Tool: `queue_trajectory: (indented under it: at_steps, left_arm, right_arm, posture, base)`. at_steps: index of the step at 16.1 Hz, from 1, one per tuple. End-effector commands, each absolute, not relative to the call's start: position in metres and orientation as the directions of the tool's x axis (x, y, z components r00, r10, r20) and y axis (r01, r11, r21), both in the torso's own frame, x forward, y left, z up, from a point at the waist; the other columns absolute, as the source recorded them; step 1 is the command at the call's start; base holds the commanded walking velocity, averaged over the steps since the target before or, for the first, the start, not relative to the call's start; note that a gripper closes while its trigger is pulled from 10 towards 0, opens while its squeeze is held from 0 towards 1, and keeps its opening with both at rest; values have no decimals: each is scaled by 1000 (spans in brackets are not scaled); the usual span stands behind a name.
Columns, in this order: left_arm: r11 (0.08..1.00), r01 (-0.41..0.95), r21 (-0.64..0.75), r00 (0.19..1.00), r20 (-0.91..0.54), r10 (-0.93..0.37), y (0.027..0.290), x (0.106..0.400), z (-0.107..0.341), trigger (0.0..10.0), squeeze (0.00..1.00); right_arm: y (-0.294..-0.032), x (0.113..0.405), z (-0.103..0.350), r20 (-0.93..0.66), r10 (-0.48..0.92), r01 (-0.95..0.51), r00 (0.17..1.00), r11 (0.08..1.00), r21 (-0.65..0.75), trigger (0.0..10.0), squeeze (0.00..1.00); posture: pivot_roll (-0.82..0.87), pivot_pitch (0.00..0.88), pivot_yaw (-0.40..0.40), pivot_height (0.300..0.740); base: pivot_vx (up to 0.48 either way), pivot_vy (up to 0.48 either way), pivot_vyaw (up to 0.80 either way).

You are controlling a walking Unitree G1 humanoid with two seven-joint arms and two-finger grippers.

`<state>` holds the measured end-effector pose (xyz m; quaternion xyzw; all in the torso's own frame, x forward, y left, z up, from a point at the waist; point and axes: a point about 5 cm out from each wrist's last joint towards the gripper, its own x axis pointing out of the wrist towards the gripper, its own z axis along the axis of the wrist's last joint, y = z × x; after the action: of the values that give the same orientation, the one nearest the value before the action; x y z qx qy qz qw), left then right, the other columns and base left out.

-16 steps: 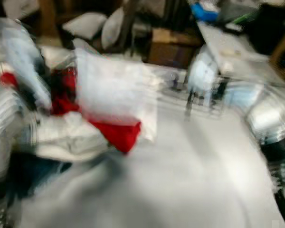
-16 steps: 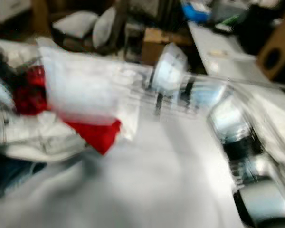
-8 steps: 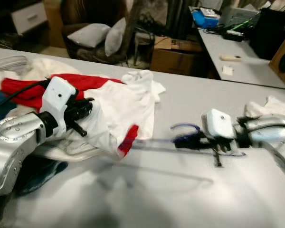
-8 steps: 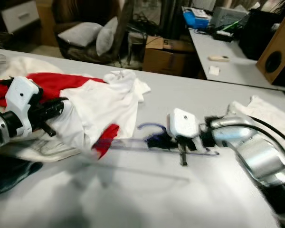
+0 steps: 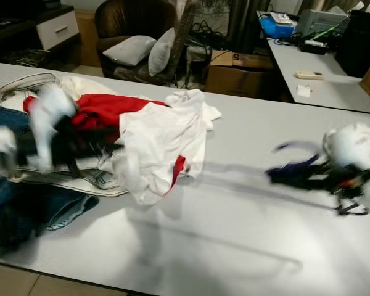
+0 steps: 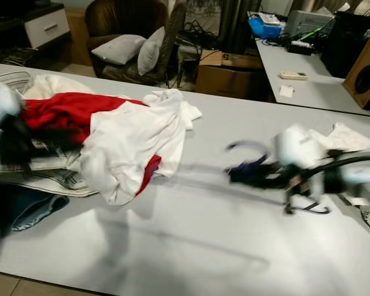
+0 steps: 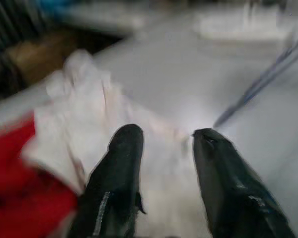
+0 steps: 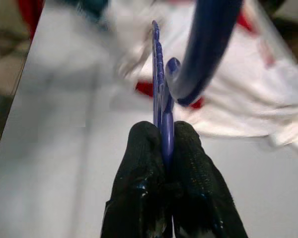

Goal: Hang hanger

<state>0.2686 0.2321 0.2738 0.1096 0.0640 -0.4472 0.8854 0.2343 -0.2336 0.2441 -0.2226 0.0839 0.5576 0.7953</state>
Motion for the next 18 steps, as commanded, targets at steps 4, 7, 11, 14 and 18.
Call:
queue_trajectory:
  at_steps: [4, 7, 11, 14, 18]
  left_arm:
    - [644, 764, 31, 637, 123, -761, 229, 284, 308, 10000, 0]
    - [703, 708, 72, 698, 84, -711, 208, 290, 284, 10000, 0]
    - [806, 585, 89, 803, 76, -591, 170, 288, 240, 10000, 0]
    - [847, 528, 62, 846, 42, -531, 148, 278, 207, 10000, 0]
    - [873, 484, 63, 874, 16, -486, 142, 269, 186, 10000, 0]
  right_arm:
    - [-250, 226, 270, -180, 856, -864, 485, 436, -253, 10000, 0]
    - [-246, 239, 258, -143, 736, -743, 662, 621, -250, 10000, 0]
    - [-220, 247, 229, -81, 490, -496, 868, 844, -202, 10000, 0]
    - [-215, 243, 200, -148, 181, -206, 972, 962, -178, 10000, 0]
    - [-180, 235, 196, -93, 161, -166, 983, 985, -46, 10000, 0]
  posture:
    - [49, 0, -15, 740]
    - [37, 0, -18, 740]
    - [25, 0, -29, 740]
    - [-5, 0, -10, 740]
    - [-13, 0, -11, 740]
  base:
    - [0, 0, 0]
    - [0, 0, 0]
    - [0, 0, 0]
    - [0, 0, 0]
    - [0, -279, -741]
